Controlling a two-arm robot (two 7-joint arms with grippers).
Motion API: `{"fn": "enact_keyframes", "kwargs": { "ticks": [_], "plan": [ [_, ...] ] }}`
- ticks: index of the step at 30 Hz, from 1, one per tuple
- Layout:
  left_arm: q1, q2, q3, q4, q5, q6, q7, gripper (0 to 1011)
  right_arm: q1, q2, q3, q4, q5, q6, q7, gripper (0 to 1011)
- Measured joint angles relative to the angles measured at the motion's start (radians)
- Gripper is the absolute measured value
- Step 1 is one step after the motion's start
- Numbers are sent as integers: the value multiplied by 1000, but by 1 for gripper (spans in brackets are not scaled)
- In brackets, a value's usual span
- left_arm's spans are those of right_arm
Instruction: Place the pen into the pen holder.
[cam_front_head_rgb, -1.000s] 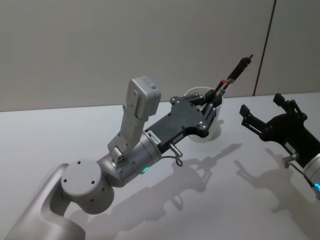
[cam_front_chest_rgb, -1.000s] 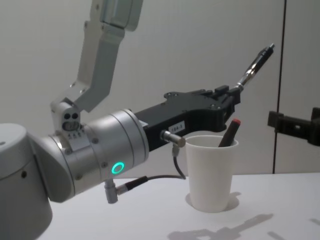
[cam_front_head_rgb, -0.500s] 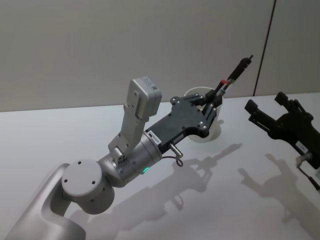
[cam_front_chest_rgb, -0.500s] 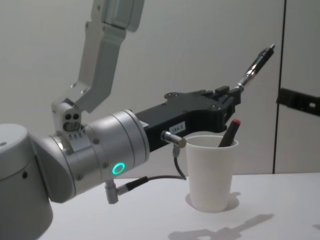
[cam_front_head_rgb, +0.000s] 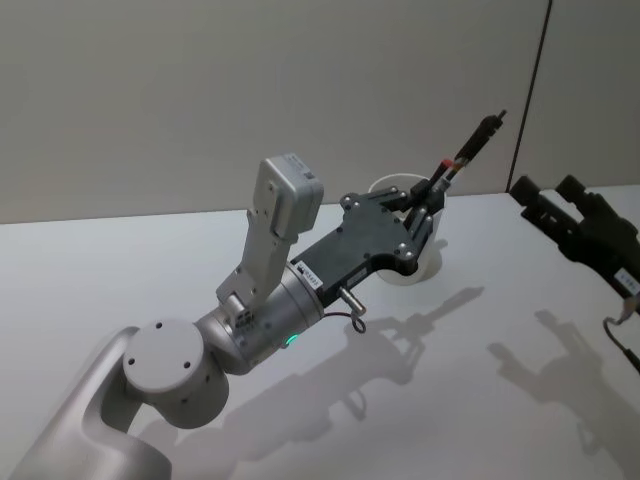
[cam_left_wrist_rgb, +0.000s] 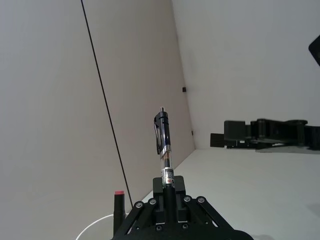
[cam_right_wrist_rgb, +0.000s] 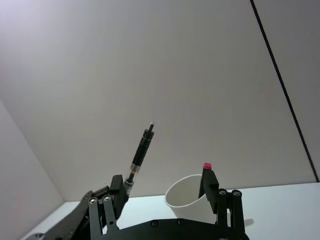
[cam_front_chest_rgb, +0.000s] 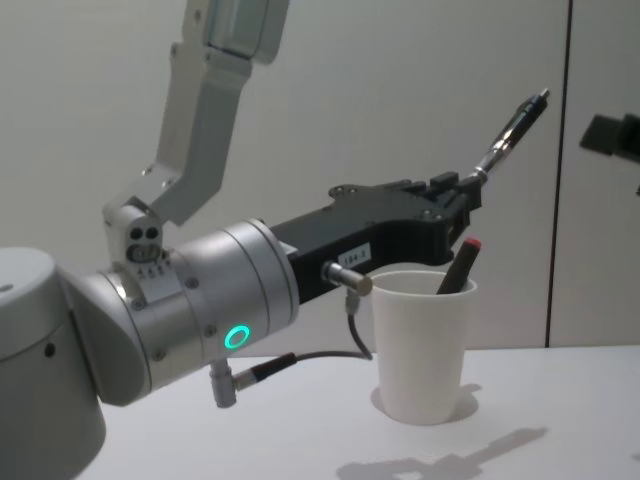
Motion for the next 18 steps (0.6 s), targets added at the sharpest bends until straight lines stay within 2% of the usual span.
{"fn": "enact_keyframes", "kwargs": {
  "ticks": [2, 3, 5, 6, 8, 18],
  "plan": [
    [0, 0, 0, 0, 0, 0, 0, 127, 1, -1, 2, -1, 20, 4, 0, 1001],
    [0, 0, 0, 0, 0, 0, 0, 127, 5, -5, 3, -2, 48, 11, -1, 1001],
    [0, 0, 0, 0, 0, 0, 0, 127, 12, -11, 3, -2, 80, 20, -8, 1002],
    [0, 0, 0, 0, 0, 0, 0, 127, 12, -11, 3, -2, 80, 20, -8, 1002],
    [0, 0, 0, 0, 0, 0, 0, 127, 25, -23, 1, -2, 119, 35, -22, 1002],
    [0, 0, 0, 0, 0, 0, 0, 127, 67, -57, -16, 9, 168, 71, -64, 1002]
  ]
}}
